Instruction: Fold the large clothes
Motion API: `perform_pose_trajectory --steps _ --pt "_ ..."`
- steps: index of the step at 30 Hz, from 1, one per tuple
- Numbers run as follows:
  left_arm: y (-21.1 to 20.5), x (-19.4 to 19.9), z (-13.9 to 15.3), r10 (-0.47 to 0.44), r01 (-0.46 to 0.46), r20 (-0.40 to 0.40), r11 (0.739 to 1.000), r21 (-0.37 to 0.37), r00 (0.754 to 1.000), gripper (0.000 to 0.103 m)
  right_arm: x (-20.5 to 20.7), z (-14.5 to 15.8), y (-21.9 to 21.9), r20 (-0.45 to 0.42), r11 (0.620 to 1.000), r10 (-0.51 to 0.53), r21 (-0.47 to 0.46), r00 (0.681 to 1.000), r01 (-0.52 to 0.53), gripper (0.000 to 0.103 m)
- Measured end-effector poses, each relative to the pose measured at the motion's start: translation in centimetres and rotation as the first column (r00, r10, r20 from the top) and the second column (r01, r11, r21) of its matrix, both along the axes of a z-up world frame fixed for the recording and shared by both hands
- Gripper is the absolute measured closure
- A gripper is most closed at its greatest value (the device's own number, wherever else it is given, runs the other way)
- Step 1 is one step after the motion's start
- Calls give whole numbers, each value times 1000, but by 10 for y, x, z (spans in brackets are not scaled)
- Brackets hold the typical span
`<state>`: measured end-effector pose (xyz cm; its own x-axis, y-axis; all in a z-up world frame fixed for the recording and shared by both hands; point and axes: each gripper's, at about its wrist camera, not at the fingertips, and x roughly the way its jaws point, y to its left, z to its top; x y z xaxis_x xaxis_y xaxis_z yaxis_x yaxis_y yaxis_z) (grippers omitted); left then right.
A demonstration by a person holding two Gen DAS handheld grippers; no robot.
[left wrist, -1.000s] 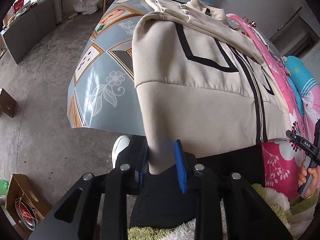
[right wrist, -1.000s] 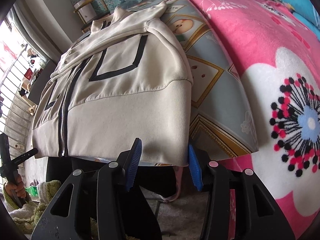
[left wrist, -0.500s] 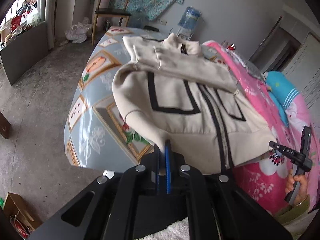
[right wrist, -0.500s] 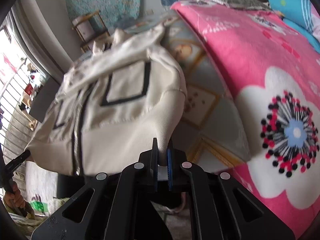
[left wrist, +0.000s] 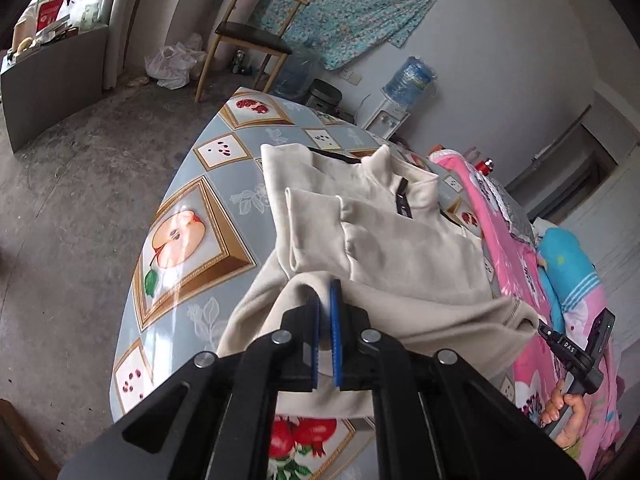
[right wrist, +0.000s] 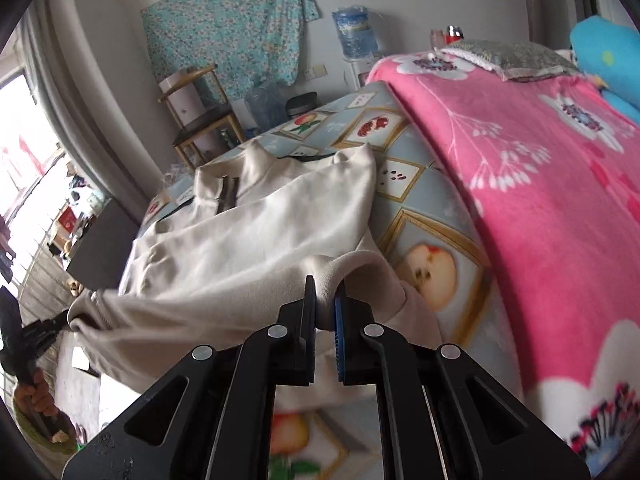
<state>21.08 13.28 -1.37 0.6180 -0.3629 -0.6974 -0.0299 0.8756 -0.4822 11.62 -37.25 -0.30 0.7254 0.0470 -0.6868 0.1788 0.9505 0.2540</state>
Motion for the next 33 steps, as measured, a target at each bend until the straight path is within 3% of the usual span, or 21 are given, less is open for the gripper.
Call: perform_pose_trajectory --steps 2,5,6,8,10,14,17,21,23,26,30,33 --pt "4 19 -17 23 -23 -29 999 -25 999 93 29 -18 -8 -40 999 -14 30 999 16 87" --pt "10 31 -37 57 -63 -116 997 -51 992 85 48 -37 -22 -85 996 -66 49 994 70 61" --pt "15 28 -36 80 -87 -105 994 -64 991 79 45 -37 -25 -82 994 -83 66 993 89 51" --pt "29 11 -25 125 -129 -50 986 -100 991 71 30 -33 -29 -62 990 -90 104 994 96 45" --pt "37 -5 -13 142 -145 -27 984 -102 989 69 9 -26 -31 -40 988 -91 121 995 95 36" --pt "27 -49 -5 32 -36 -39 993 -109 999 61 -37 -21 -27 -45 985 -60 162 997 66 22" --pt "12 -78 -25 -38 13 -112 977 -212 993 52 -62 -35 -20 -95 975 -38 214 995 58 20" --pt "11 -95 -61 16 -86 -210 941 -328 978 46 -73 -63 -14 -162 955 -43 283 986 88 20" --pt "17 -95 -79 55 -160 -251 893 -420 966 45 -71 -71 -14 -174 940 -47 327 984 103 20" --pt "24 -89 -93 105 -244 -289 833 -498 951 44 -70 -76 -15 -163 926 -70 356 984 125 20" --pt "25 -80 -102 155 -310 -316 788 -532 936 43 -67 -84 -20 -139 903 -92 405 986 141 20" --pt "22 -73 -100 203 -354 -325 777 -521 924 43 -58 -86 -24 -120 889 -108 432 987 150 20"
